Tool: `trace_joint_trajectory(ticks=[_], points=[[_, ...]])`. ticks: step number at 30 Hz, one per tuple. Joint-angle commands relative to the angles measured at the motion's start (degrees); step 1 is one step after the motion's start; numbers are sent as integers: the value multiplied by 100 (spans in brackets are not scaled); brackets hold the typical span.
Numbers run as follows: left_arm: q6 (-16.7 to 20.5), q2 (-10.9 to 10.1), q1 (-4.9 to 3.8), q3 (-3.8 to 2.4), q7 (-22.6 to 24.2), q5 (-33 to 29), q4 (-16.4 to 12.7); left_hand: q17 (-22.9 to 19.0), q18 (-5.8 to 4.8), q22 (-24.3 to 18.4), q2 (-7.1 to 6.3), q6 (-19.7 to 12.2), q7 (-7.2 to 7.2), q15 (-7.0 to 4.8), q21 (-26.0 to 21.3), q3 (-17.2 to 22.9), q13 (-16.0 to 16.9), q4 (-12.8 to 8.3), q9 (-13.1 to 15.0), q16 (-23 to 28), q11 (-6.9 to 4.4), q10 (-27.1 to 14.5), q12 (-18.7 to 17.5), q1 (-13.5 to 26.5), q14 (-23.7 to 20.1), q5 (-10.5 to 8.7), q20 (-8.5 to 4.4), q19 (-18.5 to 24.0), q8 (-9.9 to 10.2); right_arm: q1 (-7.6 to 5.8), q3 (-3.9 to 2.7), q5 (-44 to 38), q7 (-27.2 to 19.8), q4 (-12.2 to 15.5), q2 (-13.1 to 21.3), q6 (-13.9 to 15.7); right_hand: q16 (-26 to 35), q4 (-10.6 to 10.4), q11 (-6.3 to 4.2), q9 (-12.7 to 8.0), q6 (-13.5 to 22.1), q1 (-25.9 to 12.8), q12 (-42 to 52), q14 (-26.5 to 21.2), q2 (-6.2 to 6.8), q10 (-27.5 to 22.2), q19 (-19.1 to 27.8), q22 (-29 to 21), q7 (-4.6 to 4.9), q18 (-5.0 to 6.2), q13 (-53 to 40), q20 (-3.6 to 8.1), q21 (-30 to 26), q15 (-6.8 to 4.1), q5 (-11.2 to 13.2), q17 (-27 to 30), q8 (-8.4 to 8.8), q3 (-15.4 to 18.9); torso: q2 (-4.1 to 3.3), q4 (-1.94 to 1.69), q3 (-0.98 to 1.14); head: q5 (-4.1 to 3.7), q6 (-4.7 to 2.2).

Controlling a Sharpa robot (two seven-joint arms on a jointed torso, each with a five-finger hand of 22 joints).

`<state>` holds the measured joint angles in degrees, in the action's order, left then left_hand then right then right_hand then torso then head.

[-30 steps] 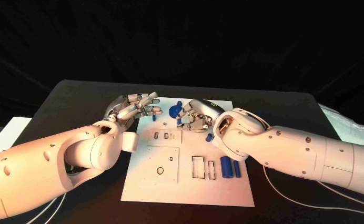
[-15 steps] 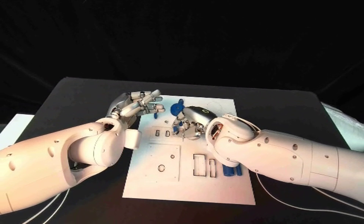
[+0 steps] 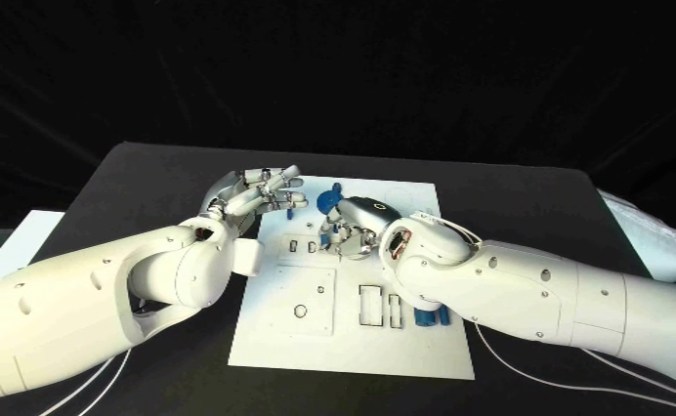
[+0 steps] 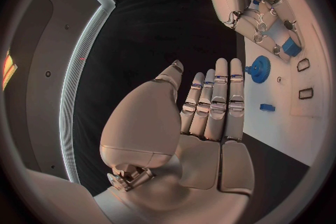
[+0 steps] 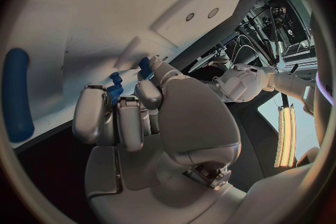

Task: Assemble the parts on the task board

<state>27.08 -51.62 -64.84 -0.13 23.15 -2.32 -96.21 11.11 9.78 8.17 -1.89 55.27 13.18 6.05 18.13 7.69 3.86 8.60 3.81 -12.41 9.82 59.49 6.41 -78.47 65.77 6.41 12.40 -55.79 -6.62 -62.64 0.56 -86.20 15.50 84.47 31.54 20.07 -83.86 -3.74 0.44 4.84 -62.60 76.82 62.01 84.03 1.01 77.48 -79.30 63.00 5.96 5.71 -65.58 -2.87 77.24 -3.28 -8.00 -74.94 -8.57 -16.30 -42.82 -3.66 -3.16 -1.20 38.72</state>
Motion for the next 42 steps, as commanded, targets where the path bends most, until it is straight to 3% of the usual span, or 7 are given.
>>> trace_joint_trajectory(ticks=[1,12,23,29,42], points=[[-112,9,-5,-4,27,4,-9,7,60,-6,21,-28,-3,28,9,1,-1,-48,-2,18,-10,-25,-27,-29,12,0,6,-22,24,32,21,-109,126,-12,-9,-238,24,7,-8,147,-180,-34,27,367,-9,6,5,-5,-86,-55,-6,42,-22,-36,-27,-305,-40,-16,0,2,-2,-8,-9],[-113,6,-5,-4,23,4,-13,7,60,-6,21,-28,-3,28,9,1,-1,-48,-2,18,-10,-25,-27,-29,12,0,6,-22,24,54,25,-159,153,30,-17,-287,24,7,-9,148,-181,-45,30,368,-1,8,4,-5,-86,-55,-10,43,-23,-37,-28,-307,-39,-13,-1,1,-2,-13,9],[-114,4,-5,-4,24,4,-9,17,60,-7,28,-28,-2,29,8,6,-1,-64,-1,27,-10,-23,-32,-34,10,-1,6,-19,27,88,25,-166,90,123,-5,-85,23,30,-17,155,-191,-57,37,370,19,18,1,-6,-94,-55,-28,46,-26,-42,-78,-313,-35,-27,-1,-3,1,-14,12],[-113,2,-5,-4,22,4,-8,17,60,-7,28,-28,-2,29,8,6,-1,-64,-1,27,-10,-23,-32,-34,10,-1,6,-19,27,93,25,-185,147,99,6,-178,26,32,-16,155,-191,-61,32,369,24,16,1,-6,-93,-54,-25,47,-26,-43,-84,-308,-34,-27,-2,0,-1,-13,18],[-123,3,-5,-4,14,4,-7,17,60,-7,28,-28,-2,29,8,6,-1,-64,-1,27,-10,-23,-32,-34,10,-1,6,-19,27,94,25,-280,382,91,6,-353,46,-7,42,137,-51,-258,-651,363,205,-321,7,-27,-19,-55,503,22,-47,-1,-56,-295,76,43,2,-6,0,-18,37]])
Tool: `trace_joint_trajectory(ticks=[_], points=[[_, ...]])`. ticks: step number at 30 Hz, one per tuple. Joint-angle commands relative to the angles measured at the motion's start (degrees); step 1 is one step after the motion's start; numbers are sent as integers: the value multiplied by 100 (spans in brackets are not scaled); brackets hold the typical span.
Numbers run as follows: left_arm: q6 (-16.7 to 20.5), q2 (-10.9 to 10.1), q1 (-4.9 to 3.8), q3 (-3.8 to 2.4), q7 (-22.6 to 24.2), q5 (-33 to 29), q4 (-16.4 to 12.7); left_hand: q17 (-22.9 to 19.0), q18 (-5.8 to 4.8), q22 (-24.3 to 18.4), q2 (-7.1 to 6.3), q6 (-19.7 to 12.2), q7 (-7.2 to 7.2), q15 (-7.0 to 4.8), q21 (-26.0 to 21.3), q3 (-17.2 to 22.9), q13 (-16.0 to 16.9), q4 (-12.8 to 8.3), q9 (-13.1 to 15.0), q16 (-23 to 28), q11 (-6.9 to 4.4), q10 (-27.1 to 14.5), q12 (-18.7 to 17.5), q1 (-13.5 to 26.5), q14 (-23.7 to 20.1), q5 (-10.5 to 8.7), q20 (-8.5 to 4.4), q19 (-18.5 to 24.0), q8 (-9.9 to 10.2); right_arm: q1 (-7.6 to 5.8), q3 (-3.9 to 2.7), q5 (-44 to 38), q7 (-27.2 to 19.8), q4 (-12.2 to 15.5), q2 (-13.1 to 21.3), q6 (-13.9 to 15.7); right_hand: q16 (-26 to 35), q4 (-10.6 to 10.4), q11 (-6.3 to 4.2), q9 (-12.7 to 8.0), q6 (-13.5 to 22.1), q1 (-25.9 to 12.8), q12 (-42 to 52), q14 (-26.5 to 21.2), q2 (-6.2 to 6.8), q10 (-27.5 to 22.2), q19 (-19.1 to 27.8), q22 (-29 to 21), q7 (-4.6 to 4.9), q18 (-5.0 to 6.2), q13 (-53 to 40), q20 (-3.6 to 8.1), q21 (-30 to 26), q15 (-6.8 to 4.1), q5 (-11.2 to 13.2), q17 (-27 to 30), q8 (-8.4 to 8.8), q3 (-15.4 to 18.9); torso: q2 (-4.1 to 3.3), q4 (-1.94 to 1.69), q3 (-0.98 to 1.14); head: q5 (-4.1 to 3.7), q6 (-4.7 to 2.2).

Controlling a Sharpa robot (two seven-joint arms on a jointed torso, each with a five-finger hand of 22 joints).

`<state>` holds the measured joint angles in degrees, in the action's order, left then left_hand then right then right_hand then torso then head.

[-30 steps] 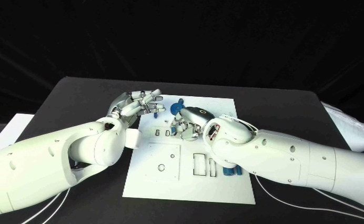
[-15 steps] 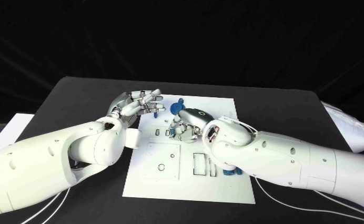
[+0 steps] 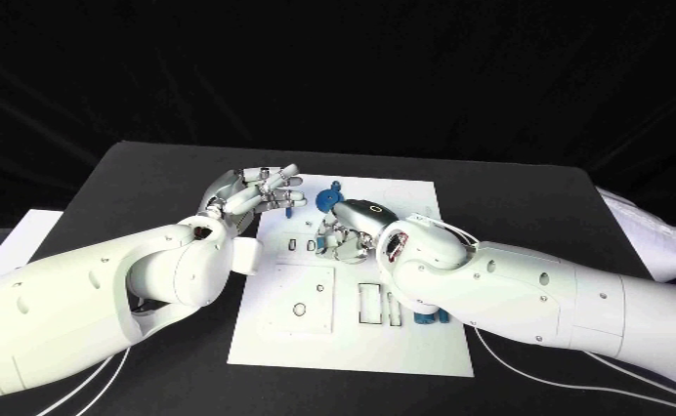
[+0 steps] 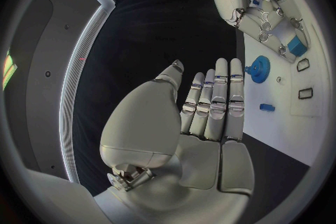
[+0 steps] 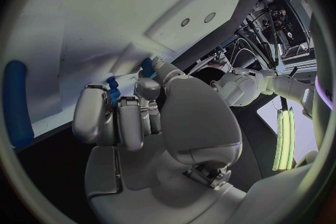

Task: Assemble the parts on the task board

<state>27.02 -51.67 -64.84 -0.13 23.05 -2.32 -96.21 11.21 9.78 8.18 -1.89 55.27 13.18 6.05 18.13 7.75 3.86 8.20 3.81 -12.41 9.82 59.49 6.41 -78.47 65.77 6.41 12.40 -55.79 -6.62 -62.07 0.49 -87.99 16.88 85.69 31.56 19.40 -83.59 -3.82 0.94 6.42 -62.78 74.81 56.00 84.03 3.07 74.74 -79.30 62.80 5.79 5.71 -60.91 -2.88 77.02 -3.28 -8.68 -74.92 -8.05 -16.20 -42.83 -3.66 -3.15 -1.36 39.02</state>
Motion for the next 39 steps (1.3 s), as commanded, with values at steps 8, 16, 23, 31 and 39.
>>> trace_joint_trajectory(ticks=[8,16,23,31,39], points=[[-117,10,-6,-4,20,4,-5,6,60,-8,28,-28,-2,29,8,-1,-1,-25,-2,27,-10,-23,-32,-34,10,-1,6,-19,27,37,32,-107,267,-50,-9,-256,53,-52,54,-53,138,-179,-307,352,108,-186,19,-27,73,-53,231,-16,-41,47,-43,-256,139,105,0,-2,0,5,13],[-121,13,-6,-4,6,4,-1,11,60,-9,30,-30,0,30,7,0,-1,-32,-2,32,-8,-24,-36,-34,7,-2,7,-17,29,37,33,-105,253,-71,-8,-150,101,-112,148,-119,443,-277,-723,334,257,-455,52,-71,175,-46,582,-92,-73,128,-86,-200,323,236,0,-3,-1,0,9],[-124,17,-6,-4,1,4,6,11,60,-9,30,-30,0,30,7,0,-1,-32,-2,32,-8,-24,-36,-34,7,-2,7,-17,29,37,34,-94,180,-55,-12,-6,108,-151,166,-135,498,-327,-752,333,339,-500,57,-71,187,-43,626,-116,-77,146,-190,-202,350,350,0,-2,2,-5,10],[-134,21,-5,-4,-1,4,11,12,60,-9,30,-31,1,30,7,0,-2,-33,-2,34,-8,-25,-37,-33,6,-2,7,-16,30,41,36,-88,179,-5,3,329,120,-255,175,-144,521,-430,-774,330,393,-542,66,-81,189,-40,673,-130,-84,156,-214,-195,354,526,0,0,2,-12,11],[-99,21,-5,-4,-131,254,64,252,80,95,60,36,-62,-108,244,5,10,-103,6,-213,-92,79,-31,0,514,-4,-114,-364,21,72,24,-2,-275,262,180,1276,136,-384,196,-169,612,-468,-788,325,439,-624,86,-102,212,-36,718,-148,-99,175,-216,-188,381,770,6,3,13,-5,-5]])
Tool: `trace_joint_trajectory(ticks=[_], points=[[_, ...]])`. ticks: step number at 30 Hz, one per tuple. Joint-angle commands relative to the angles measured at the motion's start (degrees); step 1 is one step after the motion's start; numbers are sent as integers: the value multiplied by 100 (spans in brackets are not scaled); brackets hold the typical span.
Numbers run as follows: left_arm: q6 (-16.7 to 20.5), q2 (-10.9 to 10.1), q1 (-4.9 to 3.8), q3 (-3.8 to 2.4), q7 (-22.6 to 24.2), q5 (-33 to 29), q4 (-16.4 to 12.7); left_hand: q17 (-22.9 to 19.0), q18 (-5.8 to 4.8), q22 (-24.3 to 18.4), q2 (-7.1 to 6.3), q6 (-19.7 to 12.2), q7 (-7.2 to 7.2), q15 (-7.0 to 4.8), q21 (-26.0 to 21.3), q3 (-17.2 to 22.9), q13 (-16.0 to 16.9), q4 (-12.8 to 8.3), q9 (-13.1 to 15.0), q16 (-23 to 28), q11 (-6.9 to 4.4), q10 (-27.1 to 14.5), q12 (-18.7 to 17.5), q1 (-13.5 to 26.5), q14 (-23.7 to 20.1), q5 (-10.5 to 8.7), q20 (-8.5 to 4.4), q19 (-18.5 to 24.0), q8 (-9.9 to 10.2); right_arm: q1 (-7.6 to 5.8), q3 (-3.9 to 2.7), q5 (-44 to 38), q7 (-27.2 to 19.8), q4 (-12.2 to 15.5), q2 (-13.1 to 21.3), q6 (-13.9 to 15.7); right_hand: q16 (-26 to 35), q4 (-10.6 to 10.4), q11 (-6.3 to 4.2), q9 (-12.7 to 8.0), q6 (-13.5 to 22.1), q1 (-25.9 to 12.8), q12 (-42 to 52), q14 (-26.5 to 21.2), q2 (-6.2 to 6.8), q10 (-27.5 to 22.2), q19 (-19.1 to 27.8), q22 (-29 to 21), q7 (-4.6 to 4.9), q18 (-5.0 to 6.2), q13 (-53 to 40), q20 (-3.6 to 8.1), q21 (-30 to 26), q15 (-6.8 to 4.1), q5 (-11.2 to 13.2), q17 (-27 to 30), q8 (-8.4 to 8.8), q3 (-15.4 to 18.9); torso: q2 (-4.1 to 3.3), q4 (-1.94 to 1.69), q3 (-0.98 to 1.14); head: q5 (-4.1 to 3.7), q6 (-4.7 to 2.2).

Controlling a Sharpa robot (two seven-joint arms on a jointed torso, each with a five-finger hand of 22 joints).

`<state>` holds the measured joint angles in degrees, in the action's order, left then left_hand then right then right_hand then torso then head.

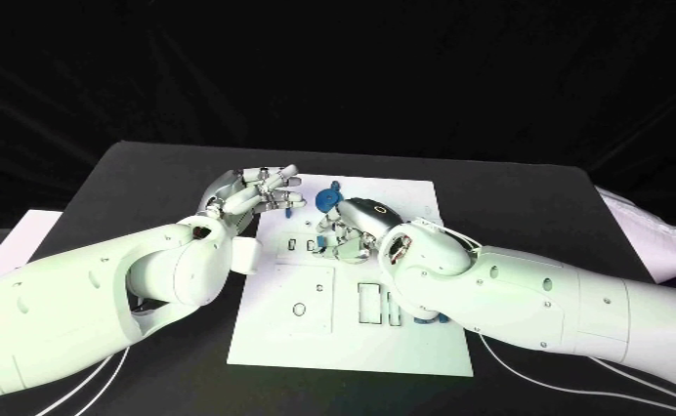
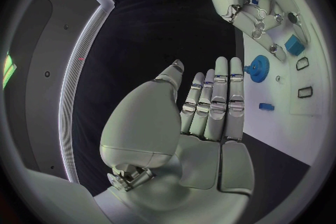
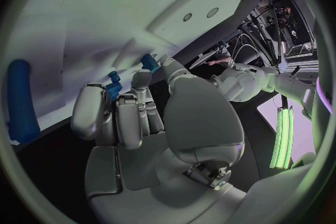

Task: Assemble the parts on the task board

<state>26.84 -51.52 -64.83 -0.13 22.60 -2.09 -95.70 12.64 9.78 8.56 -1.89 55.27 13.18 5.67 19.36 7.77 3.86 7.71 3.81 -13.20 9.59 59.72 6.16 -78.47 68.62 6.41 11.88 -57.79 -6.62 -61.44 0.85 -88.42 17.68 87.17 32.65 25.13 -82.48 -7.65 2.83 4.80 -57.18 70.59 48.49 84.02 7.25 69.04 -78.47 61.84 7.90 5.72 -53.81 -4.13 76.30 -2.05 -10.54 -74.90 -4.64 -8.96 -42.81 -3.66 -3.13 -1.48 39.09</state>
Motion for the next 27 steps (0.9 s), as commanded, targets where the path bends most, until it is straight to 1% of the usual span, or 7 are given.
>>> trace_joint_trajectory(ticks=[1,6,7,10,14,20,27], points=[[-87,1,-6,-4,-132,291,19,206,81,106,67,62,-93,-129,225,3,25,-58,8,-270,-113,149,29,14,437,-4,-115,-299,16,11,-23,93,-501,171,120,765,26,-8,11,-12,63,-38,-33,325,20,-59,3,-6,4,-37,8,-24,-28,54,-28,-189,44,64,7,6,12,10,-15],[-287,-5,-7,-4,-480,785,111,958,77,538,106,435,-426,-539,1057,57,182,0,64,-1381,-437,934,317,106,1553,-9,-505,-1198,-117,-83,-99,667,-1488,429,453,574,96,-45,57,-67,234,86,-39,289,-39,-151,57,-83,58,-25,38,-56,-77,94,-53,-98,88,178,45,23,18,37,-21],[-326,-4,-7,-4,-599,922,138,1475,79,627,125,515,-471,-589,1213,87,232,16,75,-1904,-521,1116,390,112,1663,-8,-570,-1312,-140,-127,-109,814,-1635,484,542,477,114,-50,68,-75,266,114,-47,278,-56,-179,76,-109,69,-20,50,-66,-94,104,-62,-74,85,205,62,29,24,43,-11],[-243,-7,-10,-5,-1197,1421,194,4674,-31,1707,26,715,-624,-779,2376,72,602,3,120,-5051,-792,1717,899,153,1934,-17,-812,-1892,-198,-289,-128,1368,-1945,650,847,150,176,-44,82,-85,313,190,-130,248,-93,-270,130,-205,84,-1,133,-83,-151,118,-101,11,79,240,108,66,32,75,-16],[-196,4,-58,-6,-2389,2181,281,6540,-291,3663,6,871,-769,-869,4060,-14,1716,18,317,-6725,-921,1701,2199,303,1964,-28,-919,-2116,-502,-547,-138,2333,-2126,895,1354,-162,185,-27,79,-81,303,284,-100,247,-163,-273,132,-201,81,0,130,-88,-155,118,-178,13,52,251,186,120,64,159,5],[-1296,108,-247,-6,-4158,3717,427,7101,-364,4466,30,713,-809,-884,4751,-340,3238,440,569,-7186,-898,1336,3744,871,2002,-31,-895,-2078,-833,-874,-141,3032,-2080,987,1914,-348,181,-33,69,-73,270,319,-44,257,-222,-234,118,-180,70,-3,106,-84,-144,109,-207,3,24,262,290,178,99,219,40],[-2409,378,-438,-6,-5524,5600,498,7705,-482,5579,260,548,-980,-982,5596,-1140,4745,884,1300,-7656,-990,1271,5197,1335,2130,-291,-955,-2196,-1801,-1037,-122,3593,-1837,677,2143,-679,283,-51,53,-68,234,348,-267,234,-267,-351,168,-306,56,20,330,-72,-216,94,-322,150,-5,296,379,208,136,301,100]])
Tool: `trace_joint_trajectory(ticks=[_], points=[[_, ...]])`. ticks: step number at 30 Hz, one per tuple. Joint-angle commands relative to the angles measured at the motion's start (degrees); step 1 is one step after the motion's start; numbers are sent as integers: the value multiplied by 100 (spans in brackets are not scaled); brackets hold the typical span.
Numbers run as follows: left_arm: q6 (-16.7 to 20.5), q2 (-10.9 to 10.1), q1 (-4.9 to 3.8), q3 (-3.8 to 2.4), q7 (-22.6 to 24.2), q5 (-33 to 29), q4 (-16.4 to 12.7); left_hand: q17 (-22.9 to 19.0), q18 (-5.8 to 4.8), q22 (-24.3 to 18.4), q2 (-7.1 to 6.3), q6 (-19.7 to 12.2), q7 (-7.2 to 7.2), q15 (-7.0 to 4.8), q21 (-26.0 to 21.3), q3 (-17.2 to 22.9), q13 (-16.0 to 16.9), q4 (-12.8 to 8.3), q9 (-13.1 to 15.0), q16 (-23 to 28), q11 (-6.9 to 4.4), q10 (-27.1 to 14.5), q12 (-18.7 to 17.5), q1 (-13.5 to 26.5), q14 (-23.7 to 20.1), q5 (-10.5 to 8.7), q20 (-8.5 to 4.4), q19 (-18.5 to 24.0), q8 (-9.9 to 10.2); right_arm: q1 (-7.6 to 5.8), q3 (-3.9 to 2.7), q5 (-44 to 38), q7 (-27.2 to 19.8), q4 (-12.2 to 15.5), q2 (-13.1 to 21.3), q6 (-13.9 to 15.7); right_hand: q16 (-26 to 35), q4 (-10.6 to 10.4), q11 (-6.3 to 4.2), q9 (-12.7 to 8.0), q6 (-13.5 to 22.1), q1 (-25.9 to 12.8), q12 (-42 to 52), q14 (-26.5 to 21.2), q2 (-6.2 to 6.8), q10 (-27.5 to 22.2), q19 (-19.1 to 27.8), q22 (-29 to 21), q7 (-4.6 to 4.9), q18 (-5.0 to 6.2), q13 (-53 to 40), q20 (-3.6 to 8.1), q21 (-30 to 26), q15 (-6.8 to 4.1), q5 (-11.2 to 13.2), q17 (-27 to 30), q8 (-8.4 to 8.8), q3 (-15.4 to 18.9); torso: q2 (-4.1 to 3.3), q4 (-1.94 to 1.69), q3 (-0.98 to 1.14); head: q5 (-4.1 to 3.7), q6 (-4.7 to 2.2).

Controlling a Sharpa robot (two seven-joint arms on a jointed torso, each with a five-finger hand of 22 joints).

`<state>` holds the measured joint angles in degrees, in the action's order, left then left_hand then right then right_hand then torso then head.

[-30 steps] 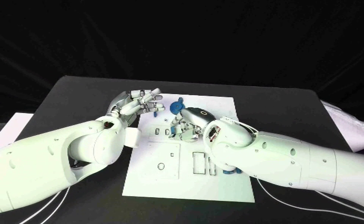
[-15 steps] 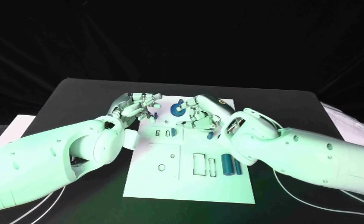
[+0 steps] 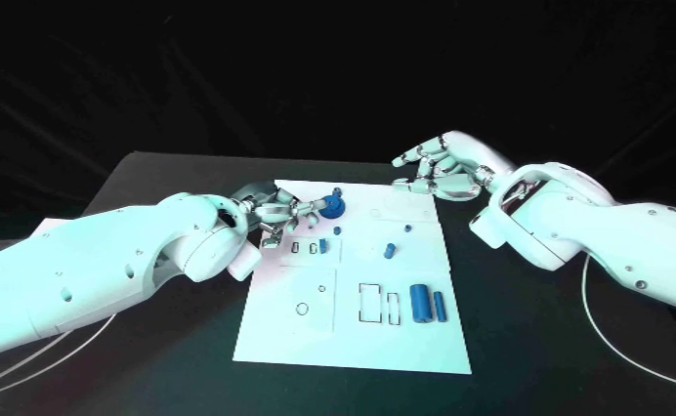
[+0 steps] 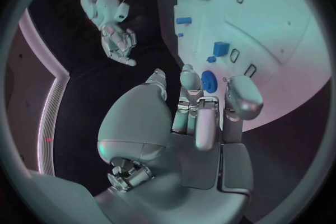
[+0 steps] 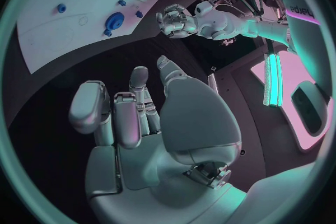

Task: Assemble the parts on the task board

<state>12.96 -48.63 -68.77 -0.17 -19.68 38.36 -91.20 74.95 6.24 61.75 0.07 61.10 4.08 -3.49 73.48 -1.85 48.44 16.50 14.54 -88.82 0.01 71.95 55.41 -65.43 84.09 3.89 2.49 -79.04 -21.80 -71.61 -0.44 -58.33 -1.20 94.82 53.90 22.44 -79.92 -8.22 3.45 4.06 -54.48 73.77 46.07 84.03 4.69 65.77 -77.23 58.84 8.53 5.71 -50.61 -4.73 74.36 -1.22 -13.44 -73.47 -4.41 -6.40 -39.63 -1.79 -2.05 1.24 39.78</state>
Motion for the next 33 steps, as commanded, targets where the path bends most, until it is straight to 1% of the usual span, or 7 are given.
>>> trace_joint_trajectory(ticks=[1,4,7,12,18,25,33], points=[[-1035,98,-48,-2,-1315,1580,55,1496,-145,331,100,-112,-61,-84,235,-264,373,-1,360,-111,-61,43,348,11,588,-39,-13,-76,-422,-21,7,594,55,-98,20,-415,27,6,-9,7,-35,29,-26,233,-11,-24,43,-5,-7,21,9,-13,-22,11,-32,7,-28,39,64,23,32,29,36],[-1223,294,-100,-2,-1572,2064,240,1505,-185,598,203,-240,-85,-81,402,-395,642,16,586,-118,-68,123,585,8,591,-54,-30,-161,-645,-37,15,793,107,-266,34,-473,34,5,-14,11,-54,39,-29,234,-14,-19,41,-5,-13,21,21,-9,-23,6,-42,13,-41,51,86,31,43,37,50],[-1350,450,-124,-2,-1694,2323,386,1505,-203,709,281,-374,-69,-75,469,-496,734,16,753,-118,-78,112,665,-16,591,-51,-30,-204,-787,-43,20,873,130,-364,31,-494,36,4,-16,12,-61,43,-32,235,-18,-17,40,-4,-15,21,27,-8,-23,4,-46,14,-46,54,90,38,49,73,94],[-1486,670,-151,-4,-1771,2482,596,1505,-212,780,328,-449,-79,-72,509,-574,794,12,878,-118,-73,110,716,-46,591,-51,-33,-231,-896,-46,29,1087,178,-485,15,-537,39,2,-18,13,-69,47,-106,236,-25,-56,59,-52,-17,29,97,-6,-49,2,-53,16,-52,58,87,29,46,74,99],[-1607,883,-174,-3,-1806,2549,846,1505,-231,896,411,-532,-110,-91,570,-745,945,14,1153,-118,-99,155,850,-43,591,-53,-46,-272,-1140,-47,37,1190,209,-580,-17,-560,48,-2,-23,15,-81,65,-165,237,-44,-87,65,-72,-22,32,159,0,-62,-3,-84,22,-65,67,77,25,51,107,113],[-1764,1102,-181,-2,-1811,2558,1059,1505,-247,991,431,-582,-130,-102,622,-864,1033,16,1319,-118,-114,191,930,-27,591,-57,-58,-308,-1273,-47,46,1216,223,-638,-64,-591,59,-2,-26,15,-86,82,-202,236,-59,-103,70,-88,-25,35,200,3,-73,-6,-113,34,-72,71,68,39,35,101,153],[-1928,1244,-181,-2,-1815,2530,1157,1505,-270,1117,436,-608,-148,-114,694,-972,1145,19,1443,-118,-130,253,1029,13,591,-71,-69,-359,-1369,-46,54,1201,229,-671,-93,-624,67,-3,-27,15,-88,88,-251,234,-63,-129,79,-111,-25,39,247,5,-86,-8,-124,43,-75,74,75,29,39,91,194]])
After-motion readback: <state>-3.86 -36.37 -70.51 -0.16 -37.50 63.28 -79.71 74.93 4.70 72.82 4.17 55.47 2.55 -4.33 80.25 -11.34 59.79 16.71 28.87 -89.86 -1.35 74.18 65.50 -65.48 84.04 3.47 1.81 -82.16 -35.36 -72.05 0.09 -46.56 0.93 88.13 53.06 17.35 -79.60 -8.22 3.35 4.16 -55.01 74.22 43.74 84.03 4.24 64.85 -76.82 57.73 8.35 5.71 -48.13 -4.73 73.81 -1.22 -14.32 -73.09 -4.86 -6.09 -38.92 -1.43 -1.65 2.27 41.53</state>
